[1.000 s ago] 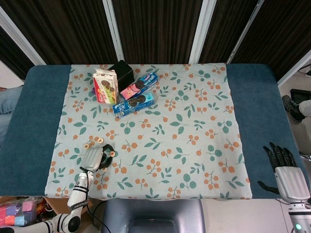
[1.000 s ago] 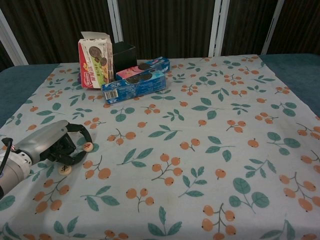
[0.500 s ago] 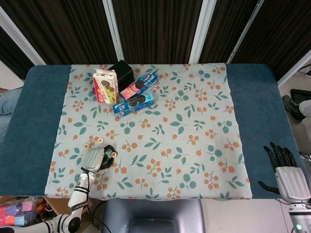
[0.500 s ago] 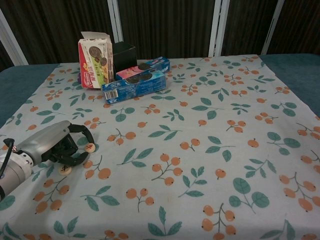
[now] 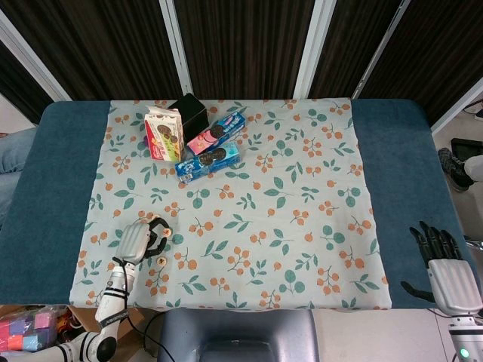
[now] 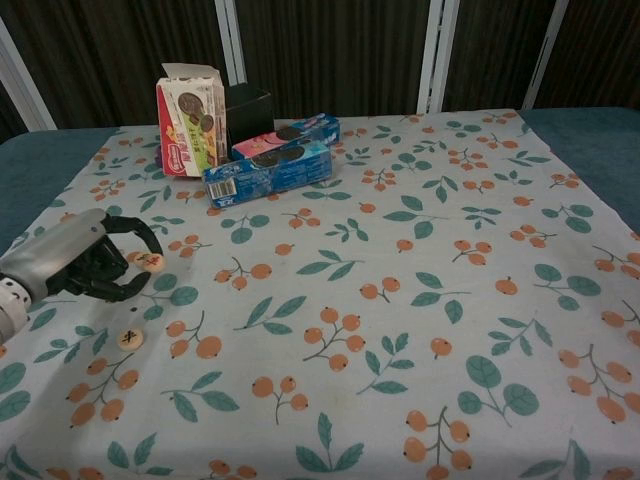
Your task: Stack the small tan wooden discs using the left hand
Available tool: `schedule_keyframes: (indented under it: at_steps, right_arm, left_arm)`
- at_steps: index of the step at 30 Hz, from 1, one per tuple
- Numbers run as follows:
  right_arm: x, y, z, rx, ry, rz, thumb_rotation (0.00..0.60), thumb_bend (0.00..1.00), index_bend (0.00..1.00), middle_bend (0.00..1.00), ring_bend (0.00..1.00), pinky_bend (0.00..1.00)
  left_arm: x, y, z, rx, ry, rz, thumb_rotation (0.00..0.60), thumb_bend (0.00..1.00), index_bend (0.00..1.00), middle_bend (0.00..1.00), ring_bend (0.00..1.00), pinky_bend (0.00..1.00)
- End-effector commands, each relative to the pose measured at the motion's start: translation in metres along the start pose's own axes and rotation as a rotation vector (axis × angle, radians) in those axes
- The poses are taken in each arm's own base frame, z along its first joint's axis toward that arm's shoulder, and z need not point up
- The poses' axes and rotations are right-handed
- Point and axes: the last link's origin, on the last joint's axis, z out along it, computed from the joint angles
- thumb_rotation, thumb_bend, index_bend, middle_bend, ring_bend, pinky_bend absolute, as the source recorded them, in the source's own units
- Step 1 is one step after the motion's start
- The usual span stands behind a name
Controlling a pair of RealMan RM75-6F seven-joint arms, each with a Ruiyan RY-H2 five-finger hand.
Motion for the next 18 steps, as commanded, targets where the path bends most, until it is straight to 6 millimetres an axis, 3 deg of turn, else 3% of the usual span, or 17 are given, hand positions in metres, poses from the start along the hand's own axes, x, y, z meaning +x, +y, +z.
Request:
schedule_keyframes:
  at_steps: [1, 7, 18]
  right_arm:
    - [0.0, 0.0, 0.0, 0.0, -0.001, -0.001, 0.6, 0.19, 0.0, 0.0, 0.0, 0.0]
    - [-0.002, -0.002, 0.001, 0.001, -0.006, -0.007, 0.6, 0.19, 0.0, 0.0, 0.0, 0.0]
    - [-0.002, -0.002, 0.001, -0.001, -0.006, -0.007, 0.6, 0.19, 0.0, 0.0, 0.0, 0.0]
  left_arm:
    - [0.018, -0.014, 0.001, 0.035, 0.039, 0.004, 0.6, 0.44, 0.48, 1.0, 1.0, 1.0]
    - [0.032, -0.037, -0.001, 0.099, 0.039, 0.005, 0.6, 0.44, 0.48, 1.0, 1.0, 1.0]
    - [0.027, -0.055, 0.002, 0.155, 0.013, 0.008, 0.6, 0.44, 0.48, 1.0, 1.0, 1.0]
